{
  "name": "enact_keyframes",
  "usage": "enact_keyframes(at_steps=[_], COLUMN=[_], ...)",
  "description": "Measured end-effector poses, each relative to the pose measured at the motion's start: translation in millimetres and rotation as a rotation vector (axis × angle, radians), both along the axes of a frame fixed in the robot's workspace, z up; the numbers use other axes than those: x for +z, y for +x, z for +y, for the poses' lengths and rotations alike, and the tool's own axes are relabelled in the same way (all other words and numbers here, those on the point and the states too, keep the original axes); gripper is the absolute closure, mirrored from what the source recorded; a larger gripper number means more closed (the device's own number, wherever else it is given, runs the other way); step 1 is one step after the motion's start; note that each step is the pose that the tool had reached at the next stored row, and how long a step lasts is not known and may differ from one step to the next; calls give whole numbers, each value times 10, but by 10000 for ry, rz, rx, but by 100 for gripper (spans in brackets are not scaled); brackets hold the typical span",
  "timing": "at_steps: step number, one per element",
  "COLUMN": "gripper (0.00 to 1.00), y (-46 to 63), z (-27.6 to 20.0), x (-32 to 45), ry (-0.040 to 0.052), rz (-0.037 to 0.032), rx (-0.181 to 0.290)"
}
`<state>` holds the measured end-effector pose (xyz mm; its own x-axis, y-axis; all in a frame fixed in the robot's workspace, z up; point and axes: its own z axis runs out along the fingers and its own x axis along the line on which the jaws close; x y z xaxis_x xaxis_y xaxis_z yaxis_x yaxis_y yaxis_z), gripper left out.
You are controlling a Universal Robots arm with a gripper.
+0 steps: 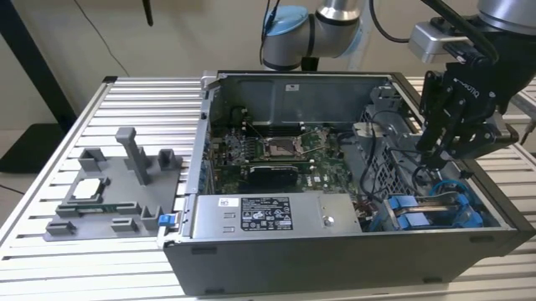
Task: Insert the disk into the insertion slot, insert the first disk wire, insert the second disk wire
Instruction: 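Insert the first disk wire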
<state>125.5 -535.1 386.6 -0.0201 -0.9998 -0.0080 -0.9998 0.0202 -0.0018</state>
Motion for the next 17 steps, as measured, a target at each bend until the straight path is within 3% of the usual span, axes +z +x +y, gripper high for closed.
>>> enact_keyframes(at_steps=[12,14,17], gripper=[0,0,0], y=[0,-1,-3], z=[-18,-20,-20], x=[-13,-17,-26], ry=[2,8,8], rz=[-18,-84,-268], rx=[1,-2,0])
